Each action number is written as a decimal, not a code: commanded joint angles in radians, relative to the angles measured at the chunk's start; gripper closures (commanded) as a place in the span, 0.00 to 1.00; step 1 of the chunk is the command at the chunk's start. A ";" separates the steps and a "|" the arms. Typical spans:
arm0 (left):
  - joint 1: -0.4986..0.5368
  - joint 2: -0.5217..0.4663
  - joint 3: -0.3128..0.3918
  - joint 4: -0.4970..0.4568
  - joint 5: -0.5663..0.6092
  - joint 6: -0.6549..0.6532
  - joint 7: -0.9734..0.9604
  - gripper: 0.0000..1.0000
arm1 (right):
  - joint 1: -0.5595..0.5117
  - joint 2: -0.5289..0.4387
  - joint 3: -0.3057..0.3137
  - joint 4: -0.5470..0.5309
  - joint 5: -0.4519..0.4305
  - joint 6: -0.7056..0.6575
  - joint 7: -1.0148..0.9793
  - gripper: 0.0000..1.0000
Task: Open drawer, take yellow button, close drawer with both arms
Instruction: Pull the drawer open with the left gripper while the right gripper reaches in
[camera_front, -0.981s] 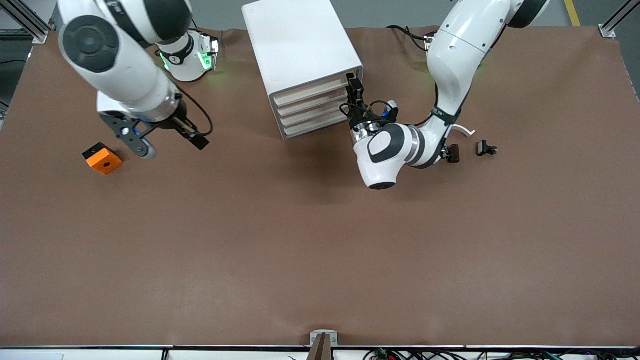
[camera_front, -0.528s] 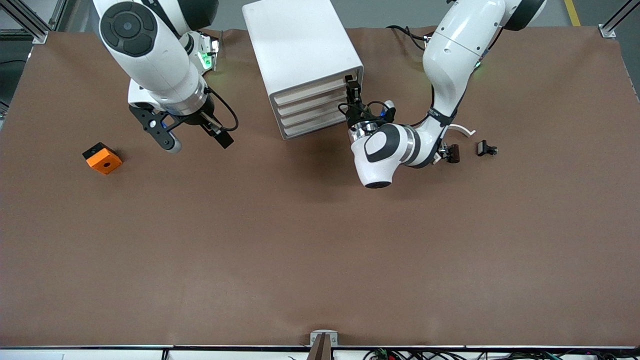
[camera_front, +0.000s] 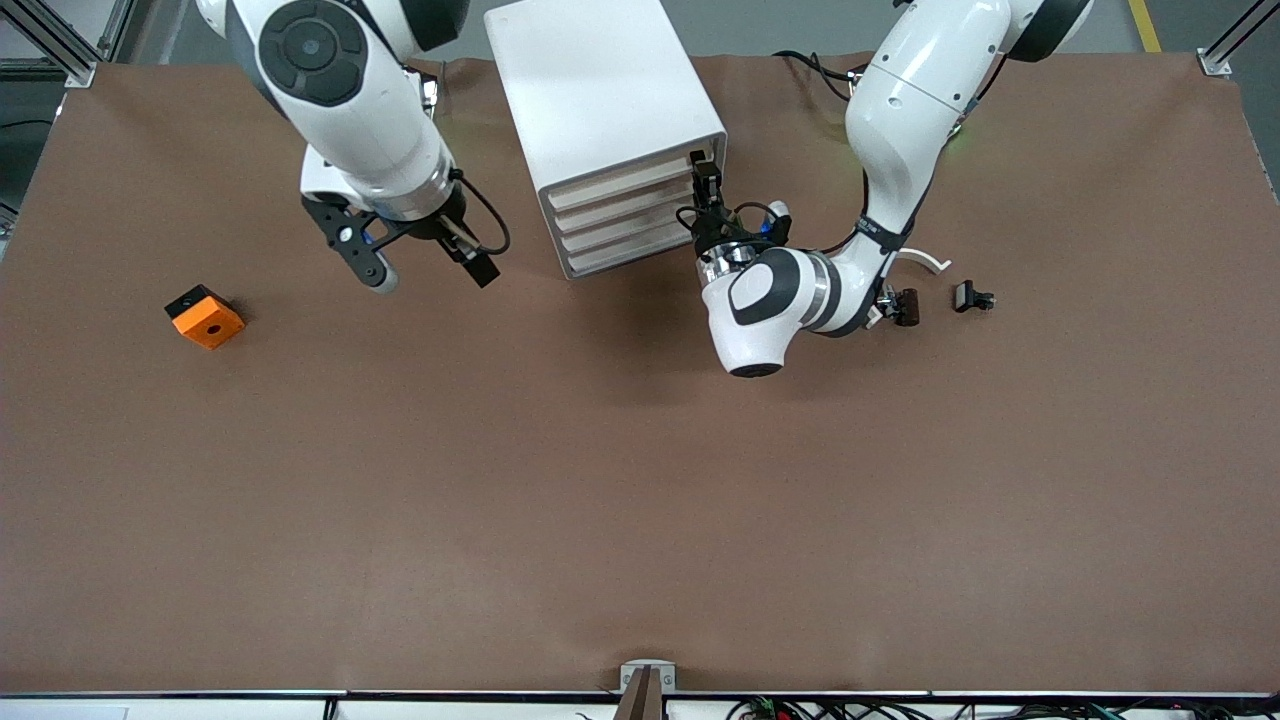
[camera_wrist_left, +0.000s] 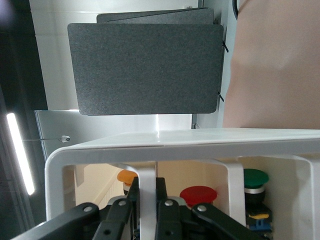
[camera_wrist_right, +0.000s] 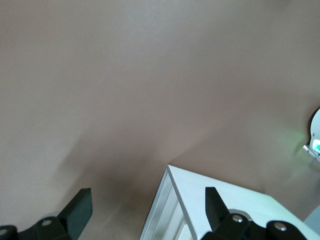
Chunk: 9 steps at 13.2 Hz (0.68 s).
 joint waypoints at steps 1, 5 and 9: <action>0.026 0.011 0.018 0.041 0.002 -0.013 -0.015 0.91 | 0.041 0.040 -0.008 0.041 0.010 -0.005 0.081 0.00; 0.083 0.026 0.021 0.091 0.007 -0.011 -0.013 0.91 | 0.078 0.078 -0.009 0.074 0.008 -0.005 0.153 0.00; 0.131 0.031 0.021 0.114 0.007 -0.010 -0.013 0.90 | 0.112 0.087 -0.008 0.084 0.011 0.002 0.210 0.00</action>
